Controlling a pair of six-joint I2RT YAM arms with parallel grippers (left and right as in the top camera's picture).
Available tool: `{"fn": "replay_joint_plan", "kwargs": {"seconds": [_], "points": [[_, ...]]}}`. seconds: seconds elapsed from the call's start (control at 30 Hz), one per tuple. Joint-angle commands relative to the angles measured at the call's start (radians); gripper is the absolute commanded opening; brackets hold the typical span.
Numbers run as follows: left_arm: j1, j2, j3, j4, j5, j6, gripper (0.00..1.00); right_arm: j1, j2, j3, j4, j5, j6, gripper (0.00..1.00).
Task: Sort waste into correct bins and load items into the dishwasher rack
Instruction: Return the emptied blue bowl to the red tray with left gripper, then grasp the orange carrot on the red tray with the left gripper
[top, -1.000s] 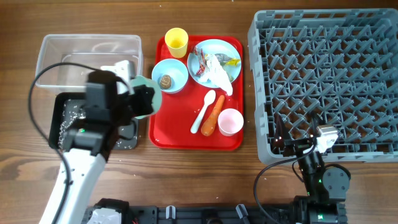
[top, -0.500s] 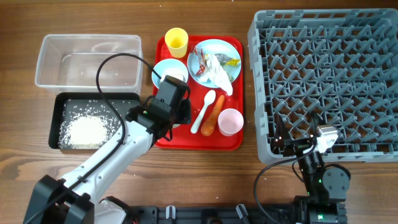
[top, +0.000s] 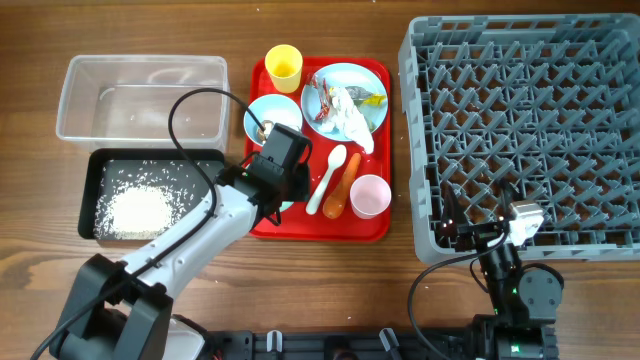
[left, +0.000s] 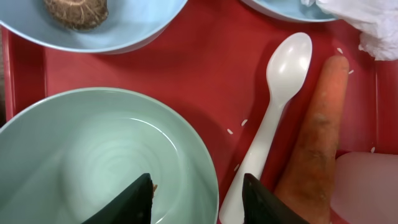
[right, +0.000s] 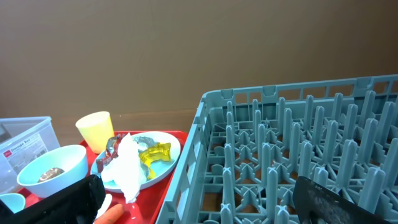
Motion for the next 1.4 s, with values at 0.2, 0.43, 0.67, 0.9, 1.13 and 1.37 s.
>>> {"fn": "replay_joint_plan", "kwargs": {"seconds": [0.2,0.43,0.67,0.9,1.13,1.37], "points": [[-0.053,-0.026,0.131,0.044,0.089,0.135,0.49,0.004,-0.005,-0.001,0.005,-0.010,-0.013,1.00],[-0.115,0.047,0.130,0.056,0.089,0.138,0.47,0.004,-0.005,-0.001,0.005,-0.010,-0.013,1.00],[-0.130,0.127,0.130,0.089,0.090,0.138,0.44,0.004,-0.005,-0.001,0.005,-0.010,-0.013,1.00],[-0.207,0.127,0.129,0.062,0.078,0.138,0.44,0.004,-0.005,-0.001,0.005,-0.010,-0.013,1.00],[-0.211,0.130,0.125,0.025,0.005,0.138,0.45,0.004,-0.005,-0.001,0.005,-0.010,-0.013,1.00],[-0.211,0.163,0.125,0.036,0.003,0.138,0.46,0.004,-0.005,-0.001,0.005,-0.010,-0.013,1.00]]}}
